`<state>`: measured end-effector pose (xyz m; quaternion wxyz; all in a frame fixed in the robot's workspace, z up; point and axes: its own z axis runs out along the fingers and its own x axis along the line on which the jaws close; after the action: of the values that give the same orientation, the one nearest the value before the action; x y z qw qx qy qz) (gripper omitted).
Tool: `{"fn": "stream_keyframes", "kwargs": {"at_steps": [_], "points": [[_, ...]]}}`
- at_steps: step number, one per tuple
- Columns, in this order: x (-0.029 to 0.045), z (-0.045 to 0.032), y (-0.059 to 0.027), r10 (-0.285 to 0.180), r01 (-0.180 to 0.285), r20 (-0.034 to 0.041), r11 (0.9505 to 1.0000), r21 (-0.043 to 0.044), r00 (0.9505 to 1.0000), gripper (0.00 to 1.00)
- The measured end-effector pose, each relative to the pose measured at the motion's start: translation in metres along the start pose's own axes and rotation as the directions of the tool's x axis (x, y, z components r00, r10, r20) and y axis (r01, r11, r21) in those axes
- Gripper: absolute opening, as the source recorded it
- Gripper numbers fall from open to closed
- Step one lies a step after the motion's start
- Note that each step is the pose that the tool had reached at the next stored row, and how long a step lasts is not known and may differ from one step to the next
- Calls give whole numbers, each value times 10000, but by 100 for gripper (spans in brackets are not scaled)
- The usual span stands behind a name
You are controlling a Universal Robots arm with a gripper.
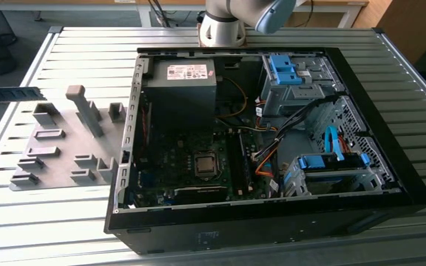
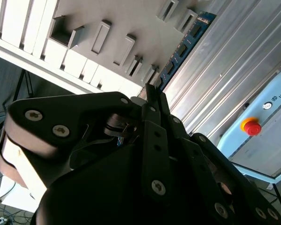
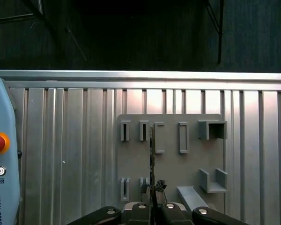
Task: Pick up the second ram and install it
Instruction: 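Pick up the second ram and move it above second insertion slot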
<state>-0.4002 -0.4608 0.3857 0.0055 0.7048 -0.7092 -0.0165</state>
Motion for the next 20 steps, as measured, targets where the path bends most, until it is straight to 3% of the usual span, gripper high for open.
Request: {"fn": "stream_keyframes", "kwargs": {"at_steps": [9, 20], "points": [[-10, -221, 7, 0, 0, 0, 10000, 0, 10000, 14], [-24, -582, 18, 0, 0, -1, 10000, 0, 10000, 14]]}}
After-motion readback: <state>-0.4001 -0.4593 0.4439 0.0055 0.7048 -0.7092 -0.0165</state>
